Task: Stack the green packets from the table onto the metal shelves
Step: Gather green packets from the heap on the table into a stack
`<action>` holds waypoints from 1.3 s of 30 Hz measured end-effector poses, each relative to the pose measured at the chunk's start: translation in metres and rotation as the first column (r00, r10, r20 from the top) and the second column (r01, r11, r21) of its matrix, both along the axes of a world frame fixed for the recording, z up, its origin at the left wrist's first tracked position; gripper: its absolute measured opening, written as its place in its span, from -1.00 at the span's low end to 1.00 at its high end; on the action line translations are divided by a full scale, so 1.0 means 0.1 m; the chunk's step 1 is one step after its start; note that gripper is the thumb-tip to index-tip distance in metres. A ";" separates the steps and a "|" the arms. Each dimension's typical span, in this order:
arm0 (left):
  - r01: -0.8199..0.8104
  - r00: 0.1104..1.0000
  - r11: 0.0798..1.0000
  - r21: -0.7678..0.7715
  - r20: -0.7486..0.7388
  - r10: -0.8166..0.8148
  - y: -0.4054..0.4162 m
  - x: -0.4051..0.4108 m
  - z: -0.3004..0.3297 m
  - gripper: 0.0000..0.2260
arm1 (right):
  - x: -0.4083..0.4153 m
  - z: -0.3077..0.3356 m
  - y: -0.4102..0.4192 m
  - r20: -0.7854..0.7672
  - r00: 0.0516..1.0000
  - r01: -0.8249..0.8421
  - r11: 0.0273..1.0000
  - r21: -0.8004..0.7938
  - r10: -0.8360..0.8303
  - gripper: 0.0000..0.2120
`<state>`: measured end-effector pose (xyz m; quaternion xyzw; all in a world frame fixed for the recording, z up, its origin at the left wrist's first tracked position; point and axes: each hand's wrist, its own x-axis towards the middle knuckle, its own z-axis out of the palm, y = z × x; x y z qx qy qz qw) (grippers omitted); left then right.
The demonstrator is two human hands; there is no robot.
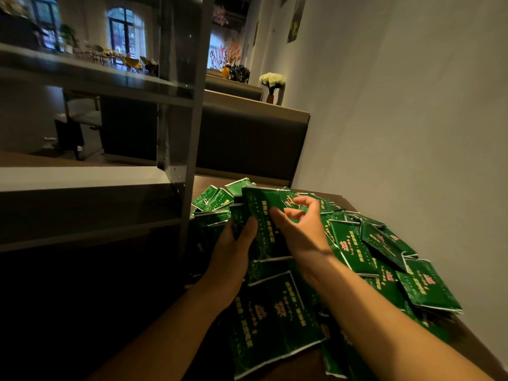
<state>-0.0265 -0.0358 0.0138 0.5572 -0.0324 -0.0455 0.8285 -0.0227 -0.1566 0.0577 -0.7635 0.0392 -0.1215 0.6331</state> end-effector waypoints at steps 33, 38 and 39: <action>-0.255 0.966 0.961 0.112 0.082 0.247 0.11 0.08 0.08 -0.68 | -0.02 0.30 -0.22 0.170 0.985 0.012 0.962 -0.272 0.035 -0.84; -0.167 0.980 0.981 0.099 0.123 0.154 0.06 0.04 0.05 -0.65 | -0.18 0.10 0.11 0.044 0.977 -0.165 0.879 -0.447 0.206 -0.93; -0.161 0.980 0.981 0.106 0.136 0.147 0.05 0.03 0.05 -0.66 | -0.18 0.05 0.16 0.030 0.973 -0.193 0.875 -0.443 0.229 -0.92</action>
